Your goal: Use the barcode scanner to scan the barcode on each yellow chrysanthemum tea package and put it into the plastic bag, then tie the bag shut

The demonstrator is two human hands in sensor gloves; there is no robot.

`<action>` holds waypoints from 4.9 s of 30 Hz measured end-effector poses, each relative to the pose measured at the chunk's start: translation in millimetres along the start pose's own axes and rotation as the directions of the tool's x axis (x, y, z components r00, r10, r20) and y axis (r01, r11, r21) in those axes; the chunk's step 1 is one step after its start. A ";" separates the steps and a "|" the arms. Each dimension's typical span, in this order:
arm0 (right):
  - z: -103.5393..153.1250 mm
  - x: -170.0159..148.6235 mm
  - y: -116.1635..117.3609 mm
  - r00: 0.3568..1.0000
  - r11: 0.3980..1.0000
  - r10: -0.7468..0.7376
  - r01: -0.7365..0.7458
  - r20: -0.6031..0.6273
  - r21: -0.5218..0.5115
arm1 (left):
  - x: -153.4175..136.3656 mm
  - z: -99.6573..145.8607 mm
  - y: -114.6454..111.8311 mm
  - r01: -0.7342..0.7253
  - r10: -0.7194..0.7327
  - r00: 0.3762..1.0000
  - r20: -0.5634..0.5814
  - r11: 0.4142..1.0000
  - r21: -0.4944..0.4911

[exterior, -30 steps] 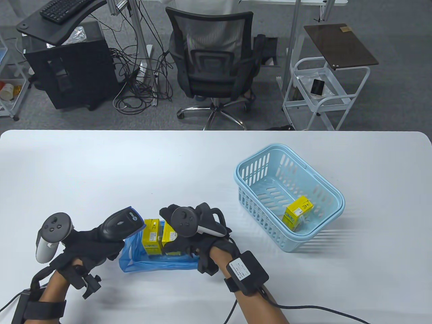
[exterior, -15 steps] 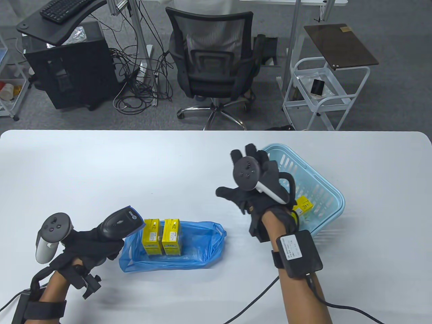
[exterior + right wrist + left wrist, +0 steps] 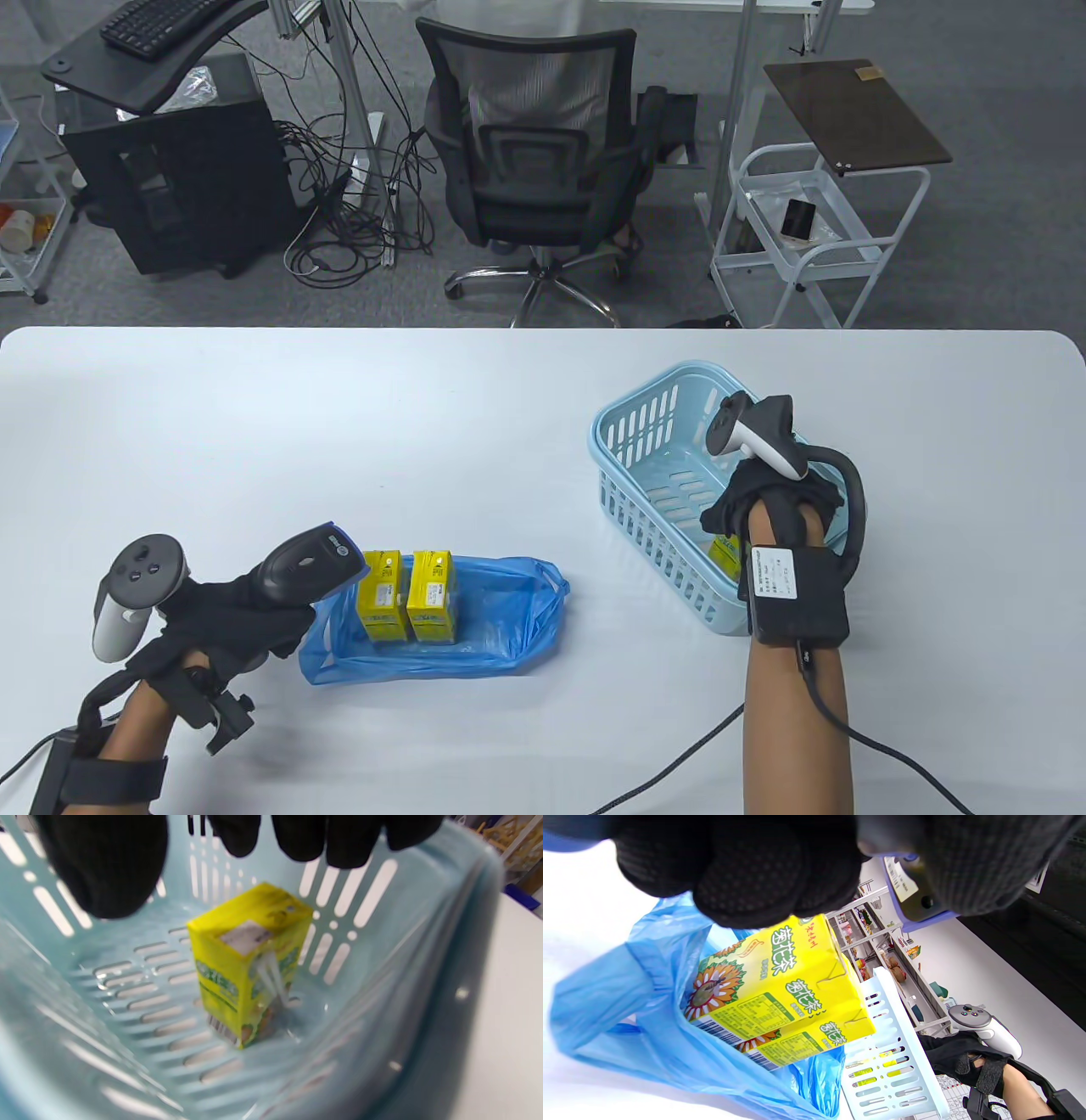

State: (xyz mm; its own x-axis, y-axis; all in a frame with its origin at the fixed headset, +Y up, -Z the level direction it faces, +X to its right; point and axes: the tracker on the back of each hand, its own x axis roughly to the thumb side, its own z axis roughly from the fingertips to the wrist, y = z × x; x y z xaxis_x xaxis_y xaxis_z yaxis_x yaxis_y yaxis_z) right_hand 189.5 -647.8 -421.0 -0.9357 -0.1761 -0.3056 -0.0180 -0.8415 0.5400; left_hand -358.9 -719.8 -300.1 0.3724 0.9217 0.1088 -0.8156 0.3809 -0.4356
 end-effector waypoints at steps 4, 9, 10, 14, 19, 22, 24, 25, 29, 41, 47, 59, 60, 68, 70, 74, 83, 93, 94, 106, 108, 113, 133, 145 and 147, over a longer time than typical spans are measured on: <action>-12.2 5.2 3.1 0.999 0.999 0.043 -0.043 -0.020 -0.024 | -0.1 0.5 0.1 0.000 0.000 1.000 -0.005 1.000 0.001; -27.6 8.1 10.7 0.998 0.998 0.054 -0.054 -0.015 0.031 | -0.8 0.5 0.3 0.003 -0.003 1.000 -0.018 1.000 0.000; -30.6 8.6 12.5 0.998 0.997 0.056 -0.055 -0.017 0.060 | -1.1 0.2 0.3 0.004 -0.004 1.000 -0.022 1.000 -0.002; -38.0 10.2 16.1 1.000 0.992 0.030 -0.030 0.000 0.126 | -3.3 -1.0 -0.2 0.008 -0.008 0.999 -0.036 1.000 -0.011; -44.8 11.9 17.5 1.000 0.985 0.021 -0.021 0.004 0.171 | -3.8 -0.4 -0.6 0.014 -0.014 0.999 -0.047 1.000 -0.014; -46.4 12.7 17.0 0.999 0.984 0.038 -0.038 0.004 0.172 | -3.3 -0.1 0.6 0.019 -0.019 0.999 -0.041 1.000 0.001; -46.8 12.4 17.2 0.998 0.990 0.069 -0.069 0.007 0.127 | -3.3 0.2 1.4 0.015 -0.015 0.999 -0.040 1.000 0.006; -46.8 12.1 17.4 0.998 0.989 0.066 -0.067 0.007 0.133 | -3.3 0.3 1.8 0.015 -0.015 0.999 -0.040 1.000 0.007; -42.5 7.3 15.0 0.998 0.990 0.069 -0.068 0.000 0.126 | -3.3 -0.4 3.4 0.015 -0.014 0.999 -0.035 1.000 0.012; 32.7 -29.3 -47.1 0.998 0.986 -0.061 0.060 0.001 -0.159 | -1.9 1.0 5.2 0.016 -0.016 1.000 -0.022 1.000 0.027; 88.1 -16.2 -65.0 0.977 0.880 -0.103 0.178 0.189 -0.441 | 2.9 1.9 0.9 0.024 -0.024 1.000 0.000 1.000 0.016; 146.9 119.7 -4.5 0.758 0.740 0.029 0.422 0.652 -0.523 | 10.1 4.0 -3.9 0.014 -0.013 0.999 0.049 1.000 -0.004; 145.5 132.0 2.7 0.739 0.748 0.004 0.444 0.674 -0.493 | 10.6 4.3 -4.3 0.008 -0.008 0.999 0.053 1.000 -0.005; 143.0 163.4 9.9 0.668 0.739 -0.072 0.534 0.741 -0.410 | 12.0 1.2 -10.5 0.014 -0.009 0.997 0.070 0.998 -0.068; 144.8 165.1 8.3 0.662 0.738 -0.082 0.542 0.745 -0.401 | 13.2 0.4 -13.4 0.022 -0.016 0.997 0.073 0.996 -0.082; 148.4 167.5 6.4 0.666 0.735 -0.071 0.538 0.742 -0.413 | 15.4 0.0 -18.8 0.049 -0.041 0.997 0.072 0.993 -0.112; 150.6 172.1 8.3 0.672 0.742 -0.071 0.529 0.737 -0.411 | 11.5 -3.0 -27.4 0.106 -0.102 0.994 0.034 0.982 -0.156; 158.2 166.1 12.8 0.687 0.827 0.074 0.362 0.723 -0.429 | 12.2 -0.5 -18.1 0.062 -0.058 0.996 0.069 0.996 -0.057; 159.4 165.6 14.5 0.680 0.838 0.114 0.327 0.724 -0.438 | 11.7 -0.2 -16.5 0.058 -0.054 0.996 0.068 0.997 -0.051; 148.9 193.3 74.0 0.583 0.923 0.190 0.167 0.790 -0.345 | -0.2 1.1 -1.9 0.030 -0.030 0.999 0.017 1.000 0.001; 144.6 197.6 77.2 0.575 0.924 0.168 0.192 0.800 -0.332 | 0.1 0.9 -2.3 0.030 -0.030 0.999 0.018 1.000 -0.002; 141.1 204.1 76.3 0.572 0.917 0.167 0.210 0.803 -0.340 | -0.6 0.1 -2.6 0.035 -0.035 0.999 0.016 0.999 -0.010; 131.4 186.4 75.9 0.602 0.890 0.104 0.299 0.792 -0.344 | -1.3 -0.3 -4.9 0.045 -0.045 0.999 -0.006 0.999 -0.014; 125.9 126.9 90.2 0.688 0.795 0.143 0.348 0.711 -0.497 | -2.4 0.6 -2.7 0.047 -0.047 0.999 -0.018 0.999 0.023; 113.6 127.1 109.0 0.711 0.812 0.149 0.309 0.687 -0.496 | -3.1 0.9 -2.2 0.046 -0.046 0.999 -0.025 0.999 0.027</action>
State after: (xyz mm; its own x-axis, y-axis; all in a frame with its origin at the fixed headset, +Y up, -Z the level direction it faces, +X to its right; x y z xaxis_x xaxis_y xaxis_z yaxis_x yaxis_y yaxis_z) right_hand 28.6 -703.9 -311.9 -0.9103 0.1003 0.4015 -0.1290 -0.9906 -0.0449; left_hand -358.7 -723.4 -298.7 0.4202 0.9012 0.1061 -0.8092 0.4251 -0.4055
